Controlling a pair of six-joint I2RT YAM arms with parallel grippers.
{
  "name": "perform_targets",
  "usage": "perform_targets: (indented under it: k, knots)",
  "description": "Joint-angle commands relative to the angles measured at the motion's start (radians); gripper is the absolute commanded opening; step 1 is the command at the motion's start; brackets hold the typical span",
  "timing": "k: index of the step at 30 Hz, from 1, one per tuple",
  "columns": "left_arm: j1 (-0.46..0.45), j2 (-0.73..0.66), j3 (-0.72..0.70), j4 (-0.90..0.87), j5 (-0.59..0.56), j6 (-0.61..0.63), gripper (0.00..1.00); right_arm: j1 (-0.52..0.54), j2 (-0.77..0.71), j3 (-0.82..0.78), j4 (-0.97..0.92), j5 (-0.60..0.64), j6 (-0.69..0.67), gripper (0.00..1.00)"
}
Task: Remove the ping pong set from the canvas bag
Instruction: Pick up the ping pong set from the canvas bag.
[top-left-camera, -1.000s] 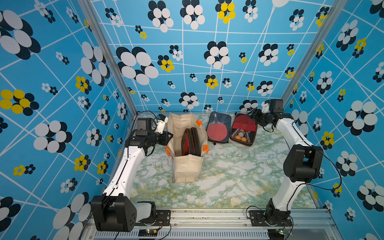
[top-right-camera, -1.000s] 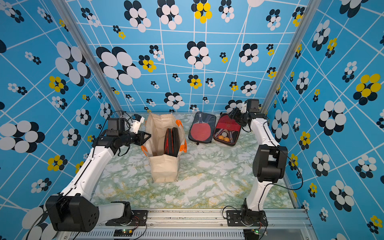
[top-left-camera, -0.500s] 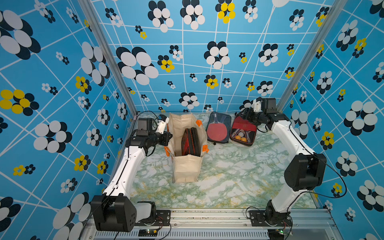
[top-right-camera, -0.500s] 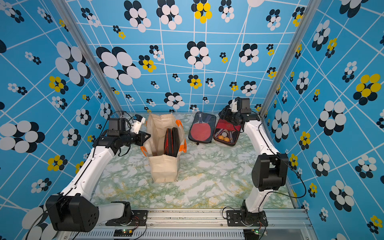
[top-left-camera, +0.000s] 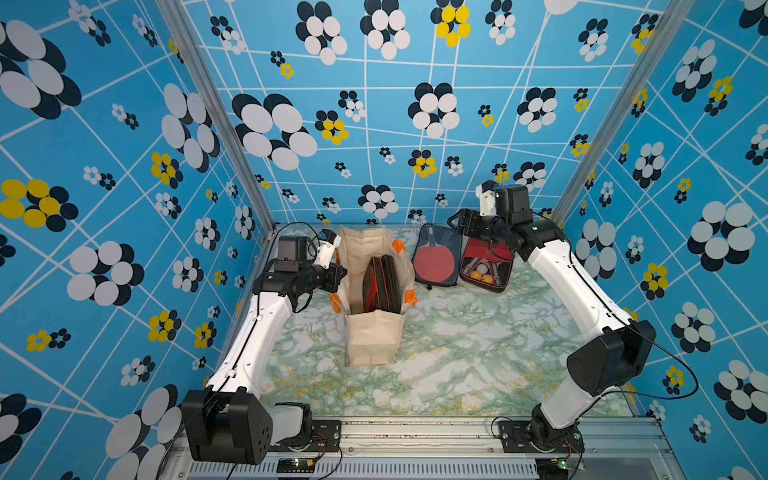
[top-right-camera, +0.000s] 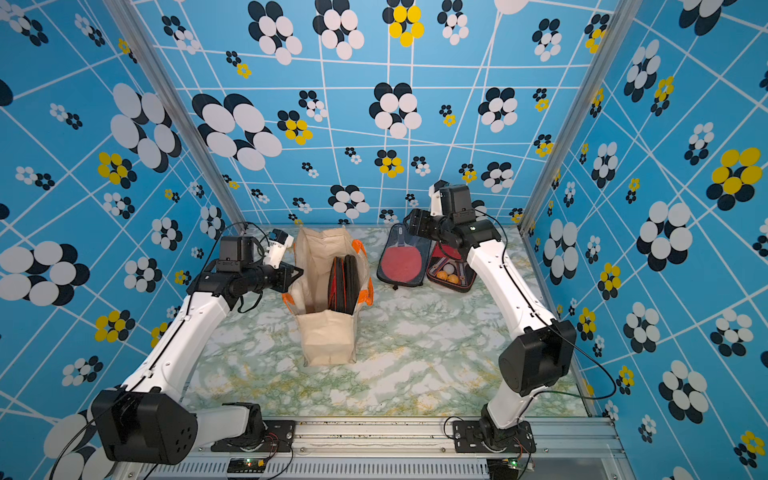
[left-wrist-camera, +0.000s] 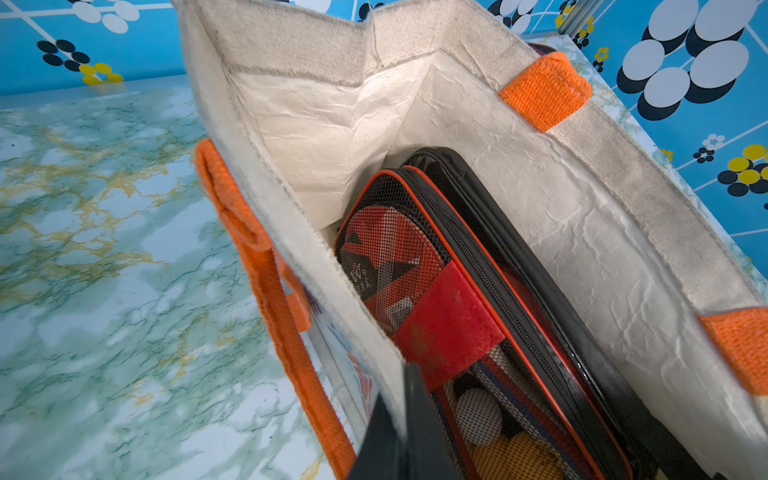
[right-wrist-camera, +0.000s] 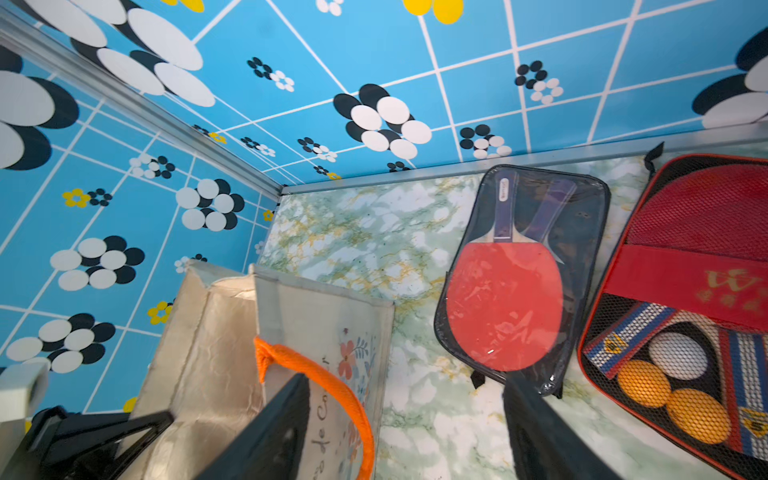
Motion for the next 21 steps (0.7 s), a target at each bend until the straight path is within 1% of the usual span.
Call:
perform_targets:
  k: [1, 4, 16, 17, 21]
  knots:
    - [-0.012, 0.002, -0.002, -0.006, -0.001, 0.022, 0.0, 0.045, -0.022, 0.05, -0.054, 0.054, -0.026, 0.76]
    - [-0.015, 0.004, -0.001, -0.006, -0.002, 0.024, 0.0, 0.087, -0.011, 0.084, -0.075, 0.072, -0.032, 0.8]
    - [-0.022, 0.005, 0.005, -0.009, -0.002, 0.025, 0.0, 0.272, 0.122, 0.302, -0.228, 0.184, -0.104, 0.82]
    - [-0.023, 0.004, 0.006, -0.009, -0.002, 0.024, 0.0, 0.287, 0.134, 0.317, -0.237, 0.192, -0.108, 0.85]
    - [-0.027, 0.004, 0.006, -0.009, 0.007, 0.023, 0.0, 0.335, 0.185, 0.372, -0.271, 0.199, -0.118, 0.87]
